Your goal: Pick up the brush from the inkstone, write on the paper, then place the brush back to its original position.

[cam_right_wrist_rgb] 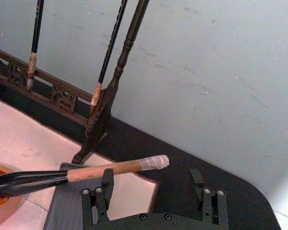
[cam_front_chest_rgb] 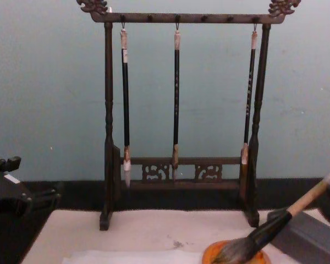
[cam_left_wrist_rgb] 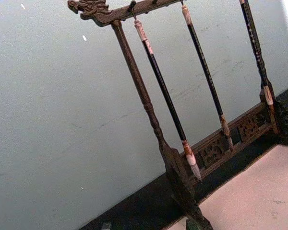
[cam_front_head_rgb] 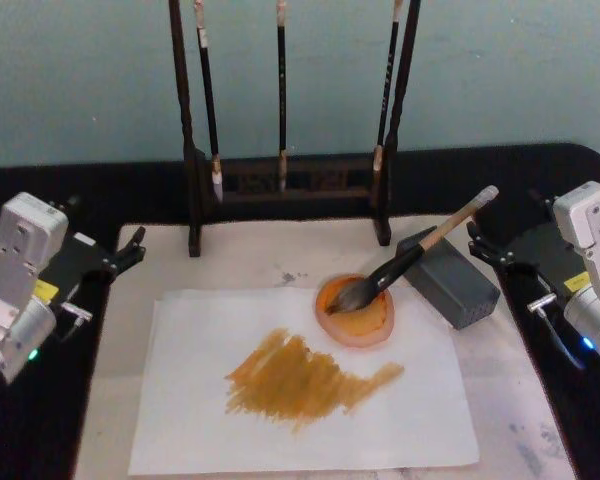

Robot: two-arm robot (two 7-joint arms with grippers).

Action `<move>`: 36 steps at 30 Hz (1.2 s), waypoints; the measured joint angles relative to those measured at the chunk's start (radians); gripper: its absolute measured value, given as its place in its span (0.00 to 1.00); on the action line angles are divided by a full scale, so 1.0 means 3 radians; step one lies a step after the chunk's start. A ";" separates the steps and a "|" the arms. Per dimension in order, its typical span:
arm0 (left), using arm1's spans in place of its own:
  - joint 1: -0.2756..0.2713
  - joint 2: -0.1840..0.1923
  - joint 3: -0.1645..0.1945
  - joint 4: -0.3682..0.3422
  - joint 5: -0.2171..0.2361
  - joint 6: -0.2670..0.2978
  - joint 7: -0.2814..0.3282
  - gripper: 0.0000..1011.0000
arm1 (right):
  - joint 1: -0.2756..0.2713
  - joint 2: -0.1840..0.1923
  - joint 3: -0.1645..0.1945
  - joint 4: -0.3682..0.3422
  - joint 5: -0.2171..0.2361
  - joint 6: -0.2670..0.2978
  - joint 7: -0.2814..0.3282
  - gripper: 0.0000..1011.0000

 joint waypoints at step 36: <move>0.0000 0.0000 0.0000 0.0000 0.0000 0.0000 0.0000 1.00 | 0.0000 0.0000 0.0000 0.0000 -0.0001 -0.0001 0.0000 0.99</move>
